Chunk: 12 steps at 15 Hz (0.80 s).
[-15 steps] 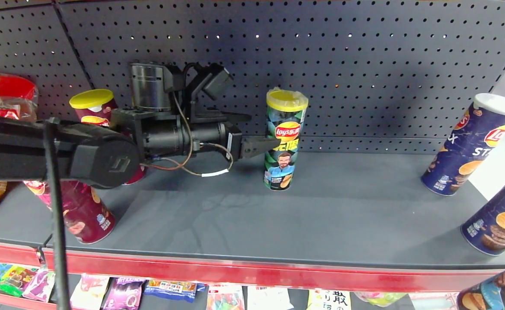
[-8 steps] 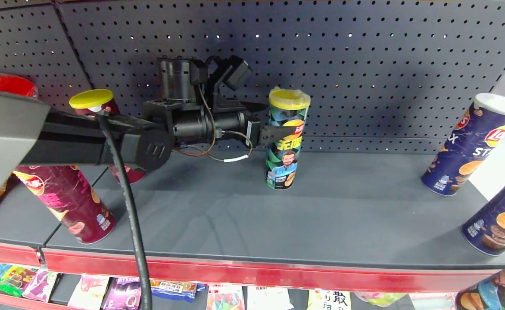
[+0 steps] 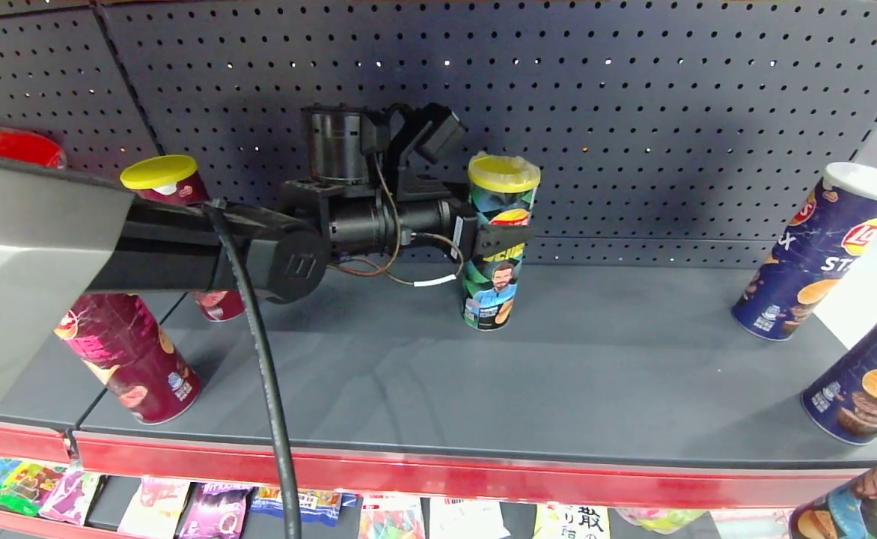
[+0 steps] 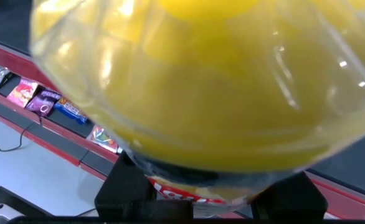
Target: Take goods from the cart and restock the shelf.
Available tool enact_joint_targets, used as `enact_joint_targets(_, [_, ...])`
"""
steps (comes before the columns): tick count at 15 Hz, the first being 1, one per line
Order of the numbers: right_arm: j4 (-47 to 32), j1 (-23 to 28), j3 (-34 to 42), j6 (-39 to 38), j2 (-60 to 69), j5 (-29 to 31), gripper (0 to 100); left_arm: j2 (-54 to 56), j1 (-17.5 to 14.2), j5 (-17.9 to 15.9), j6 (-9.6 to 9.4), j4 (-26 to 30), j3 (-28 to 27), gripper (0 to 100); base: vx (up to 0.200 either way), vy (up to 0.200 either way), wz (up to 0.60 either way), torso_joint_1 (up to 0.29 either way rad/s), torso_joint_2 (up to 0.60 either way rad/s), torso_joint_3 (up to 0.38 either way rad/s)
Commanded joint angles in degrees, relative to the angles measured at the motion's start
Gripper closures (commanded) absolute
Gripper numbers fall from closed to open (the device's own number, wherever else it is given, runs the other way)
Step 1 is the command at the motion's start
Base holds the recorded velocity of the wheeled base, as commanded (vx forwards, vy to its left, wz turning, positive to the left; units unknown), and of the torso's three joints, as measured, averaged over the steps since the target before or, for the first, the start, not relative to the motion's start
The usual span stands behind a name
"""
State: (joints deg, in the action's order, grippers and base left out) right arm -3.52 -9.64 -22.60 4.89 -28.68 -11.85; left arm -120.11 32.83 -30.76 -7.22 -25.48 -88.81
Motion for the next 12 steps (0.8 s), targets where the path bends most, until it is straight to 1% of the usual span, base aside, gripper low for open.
enact_joint_targets(1, [0.01, -0.03, 0.01, 0.03, -0.06, -0.02, 100, -1.79, 0.74, 0.79, 0.01, 0.08, -2.69, 0, 0.0, 0.0, 0.0, 0.0, 0.0, 0.0])
enact_joint_targets(2, [0.01, -0.03, -0.07, 0.03, -0.06, -0.02, 100, -2.49, 1.1, 0.96, 0.01, 0.17, -3.56, 0, 0.0, 0.0, 0.0, 0.0, 0.0, 0.0])
enact_joint_targets(7, [0.01, -0.03, -0.16, 0.03, 0.03, -0.02, 100, -4.69, 1.98, 1.23, 0.01, 0.08, -3.83, 0, 0.0, 0.0, 0.0, 0.0, 0.0, 0.0])
enact_joint_targets(8, [0.01, -0.03, -0.16, 0.03, 0.03, 0.07, 100, -5.04, 1.71, 1.4, 0.01, -0.01, -3.83, 100, 0.0, 0.0, 0.0, 0.0, 0.0, 0.0])
enact_joint_targets(12, [0.01, -0.03, -0.16, 0.03, 0.3, 0.07, 100, -4.6, 1.8, 0.79, 0.01, -0.01, -3.21, 100, 0.0, 0.0, 0.0, 0.0, 0.0, 0.0])
